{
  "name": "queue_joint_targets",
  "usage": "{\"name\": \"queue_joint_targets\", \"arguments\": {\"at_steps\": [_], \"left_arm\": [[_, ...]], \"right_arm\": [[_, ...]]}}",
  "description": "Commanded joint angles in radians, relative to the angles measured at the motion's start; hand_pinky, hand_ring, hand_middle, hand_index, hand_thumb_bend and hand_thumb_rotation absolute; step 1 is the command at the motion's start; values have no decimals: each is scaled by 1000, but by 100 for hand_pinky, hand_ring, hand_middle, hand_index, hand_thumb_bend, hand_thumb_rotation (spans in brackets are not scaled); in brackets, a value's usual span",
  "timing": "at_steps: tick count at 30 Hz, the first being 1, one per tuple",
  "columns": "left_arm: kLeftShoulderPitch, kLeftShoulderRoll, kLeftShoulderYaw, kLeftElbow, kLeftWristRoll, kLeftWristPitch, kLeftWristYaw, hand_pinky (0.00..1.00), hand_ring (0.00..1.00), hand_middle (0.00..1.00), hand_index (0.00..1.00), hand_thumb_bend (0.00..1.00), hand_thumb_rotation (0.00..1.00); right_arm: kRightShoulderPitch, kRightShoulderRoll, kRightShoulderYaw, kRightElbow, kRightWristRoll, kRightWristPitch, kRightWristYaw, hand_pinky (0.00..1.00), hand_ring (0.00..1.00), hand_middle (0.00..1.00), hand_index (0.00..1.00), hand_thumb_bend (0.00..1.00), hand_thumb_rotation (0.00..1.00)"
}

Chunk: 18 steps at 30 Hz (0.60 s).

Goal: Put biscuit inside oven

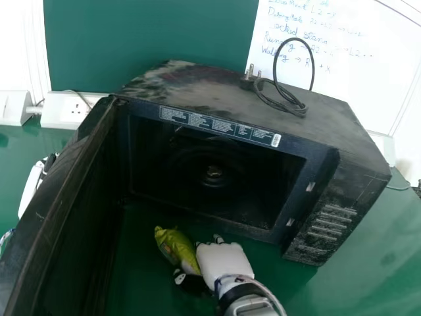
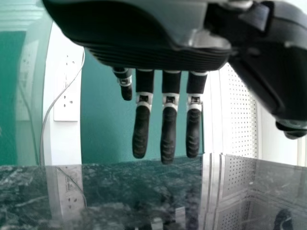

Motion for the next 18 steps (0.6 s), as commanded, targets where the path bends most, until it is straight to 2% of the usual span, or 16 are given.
{"name": "queue_joint_targets", "arguments": {"at_steps": [1, 4, 7, 11, 16, 18], "left_arm": [[-1, -1, -3, 21, -1, -21, -3, 32, 37, 42, 48, 52, 8], [1, -3, -5, 13, -3, -16, 0, 32, 37, 42, 48, 52, 8], [3, -2, -7, 8, 5, -11, 6, 32, 37, 42, 48, 52, 8], [0, -4, -7, 11, -4, -11, 2, 32, 37, 42, 48, 51, 8], [1, -6, -6, 12, -16, -5, -5, 32, 37, 42, 48, 52, 8], [-1, -5, -5, 19, -18, -12, -9, 32, 38, 42, 48, 52, 8]], "right_arm": [[0, -6, -21, -29, 17, -3, 27, 48, 39, 44, 51, 53, 0], [-19, -11, -46, -62, 21, -8, 60, 54, 43, 43, 52, 53, 0], [-35, -12, -78, -82, 39, -4, 71, 48, 40, 42, 52, 53, 0], [-62, -10, -118, -99, 59, 3, 89, 48, 42, 46, 50, 53, 0], [-93, 6, -158, -109, 82, 22, 74, 56, 49, 52, 46, 52, 0], [-119, -1, -167, -106, 66, 21, 103, 52, 46, 50, 47, 53, 0]]}}
